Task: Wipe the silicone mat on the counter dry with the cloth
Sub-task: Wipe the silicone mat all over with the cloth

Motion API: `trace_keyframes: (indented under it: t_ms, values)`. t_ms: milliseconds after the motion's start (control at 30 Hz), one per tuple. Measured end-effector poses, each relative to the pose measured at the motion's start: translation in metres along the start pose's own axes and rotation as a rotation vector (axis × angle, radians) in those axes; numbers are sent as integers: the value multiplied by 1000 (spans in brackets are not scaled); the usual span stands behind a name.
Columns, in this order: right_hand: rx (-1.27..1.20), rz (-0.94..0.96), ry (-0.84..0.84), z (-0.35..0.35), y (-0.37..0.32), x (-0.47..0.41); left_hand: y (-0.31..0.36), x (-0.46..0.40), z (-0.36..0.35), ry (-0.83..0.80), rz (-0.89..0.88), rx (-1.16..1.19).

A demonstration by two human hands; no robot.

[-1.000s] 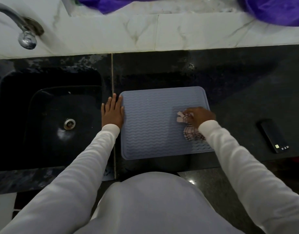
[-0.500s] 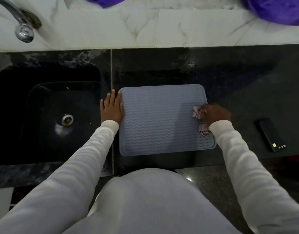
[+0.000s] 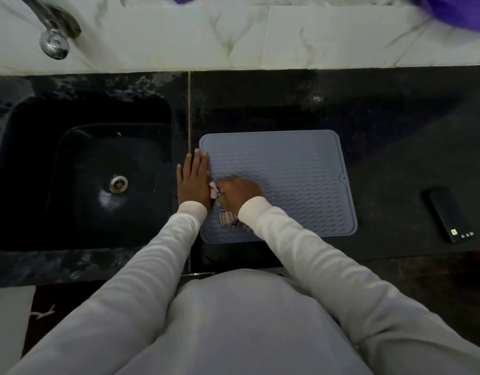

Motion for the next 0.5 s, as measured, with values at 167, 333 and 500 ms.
trace_keyframes:
  t_ms: [167, 333, 500]
  values:
    - [-17, -53, 12, 8, 40, 11, 2, 0, 10, 47, 9, 53]
    - [35, -160, 41, 35, 104, 37, -2, -2, 5, 63, 28, 72]
    - [54, -289, 97, 58, 169, 66, 0, 1, 8, 66, 25, 80]
Point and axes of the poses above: each hand's wrist, its own x-axis away from the middle knuckle, its own z-axis out of the back of the hand, y = z × x, the point moved 8 cm from there along -x, towards the middle knuckle, and after that the axes turned 13 degrees about -x, right-handed, at the moved point
